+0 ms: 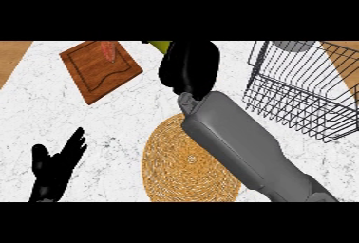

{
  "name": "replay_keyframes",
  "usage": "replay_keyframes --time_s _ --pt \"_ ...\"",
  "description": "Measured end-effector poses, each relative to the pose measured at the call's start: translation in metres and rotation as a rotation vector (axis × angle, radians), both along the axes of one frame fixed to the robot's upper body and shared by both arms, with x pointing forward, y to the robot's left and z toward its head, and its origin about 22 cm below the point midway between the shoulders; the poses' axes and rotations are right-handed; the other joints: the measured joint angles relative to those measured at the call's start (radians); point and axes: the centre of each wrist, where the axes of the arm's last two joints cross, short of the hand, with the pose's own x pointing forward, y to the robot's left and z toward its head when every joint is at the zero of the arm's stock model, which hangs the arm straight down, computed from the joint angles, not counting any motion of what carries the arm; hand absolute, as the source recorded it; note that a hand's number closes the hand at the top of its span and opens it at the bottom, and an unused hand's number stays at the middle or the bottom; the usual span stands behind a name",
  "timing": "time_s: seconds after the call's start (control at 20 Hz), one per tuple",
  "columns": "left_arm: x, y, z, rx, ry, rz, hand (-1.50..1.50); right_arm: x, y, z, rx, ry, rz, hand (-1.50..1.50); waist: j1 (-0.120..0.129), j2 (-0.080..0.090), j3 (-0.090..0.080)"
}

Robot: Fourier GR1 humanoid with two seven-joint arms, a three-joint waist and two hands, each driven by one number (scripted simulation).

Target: Pick the pear from the placemat and place it in the basket

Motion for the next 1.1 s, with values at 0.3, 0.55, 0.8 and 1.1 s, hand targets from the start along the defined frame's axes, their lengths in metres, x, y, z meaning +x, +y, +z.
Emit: replay_keyframes --time_s 0.3,0.55,0.8,1.1 --pt "-0.006 0.001 -0.001 0.006 -0.005 0.017 0.0 0.006 -0.019 0.055 0.056 -0.147 -0.131 1.5 -0.018 -0.003 0.0" --pt "-0.008 0.003 0.0 0.004 -0.01 0.013 0.0 0.01 -0.047 0.097 0.096 -0.226 -0.239 1.5 -0.018 0.0 -0.002" --pt "-0.007 0.003 0.0 0.009 -0.017 0.006 0.0 0.015 -0.077 0.124 0.12 -0.239 -0.324 1.5 -0.013 0.005 -0.001" --pt "-0.007 0.0 0.0 0.009 -0.021 0.002 0.0 0.021 -0.12 0.128 0.12 -0.198 -0.401 1.5 -0.007 0.008 -0.001"
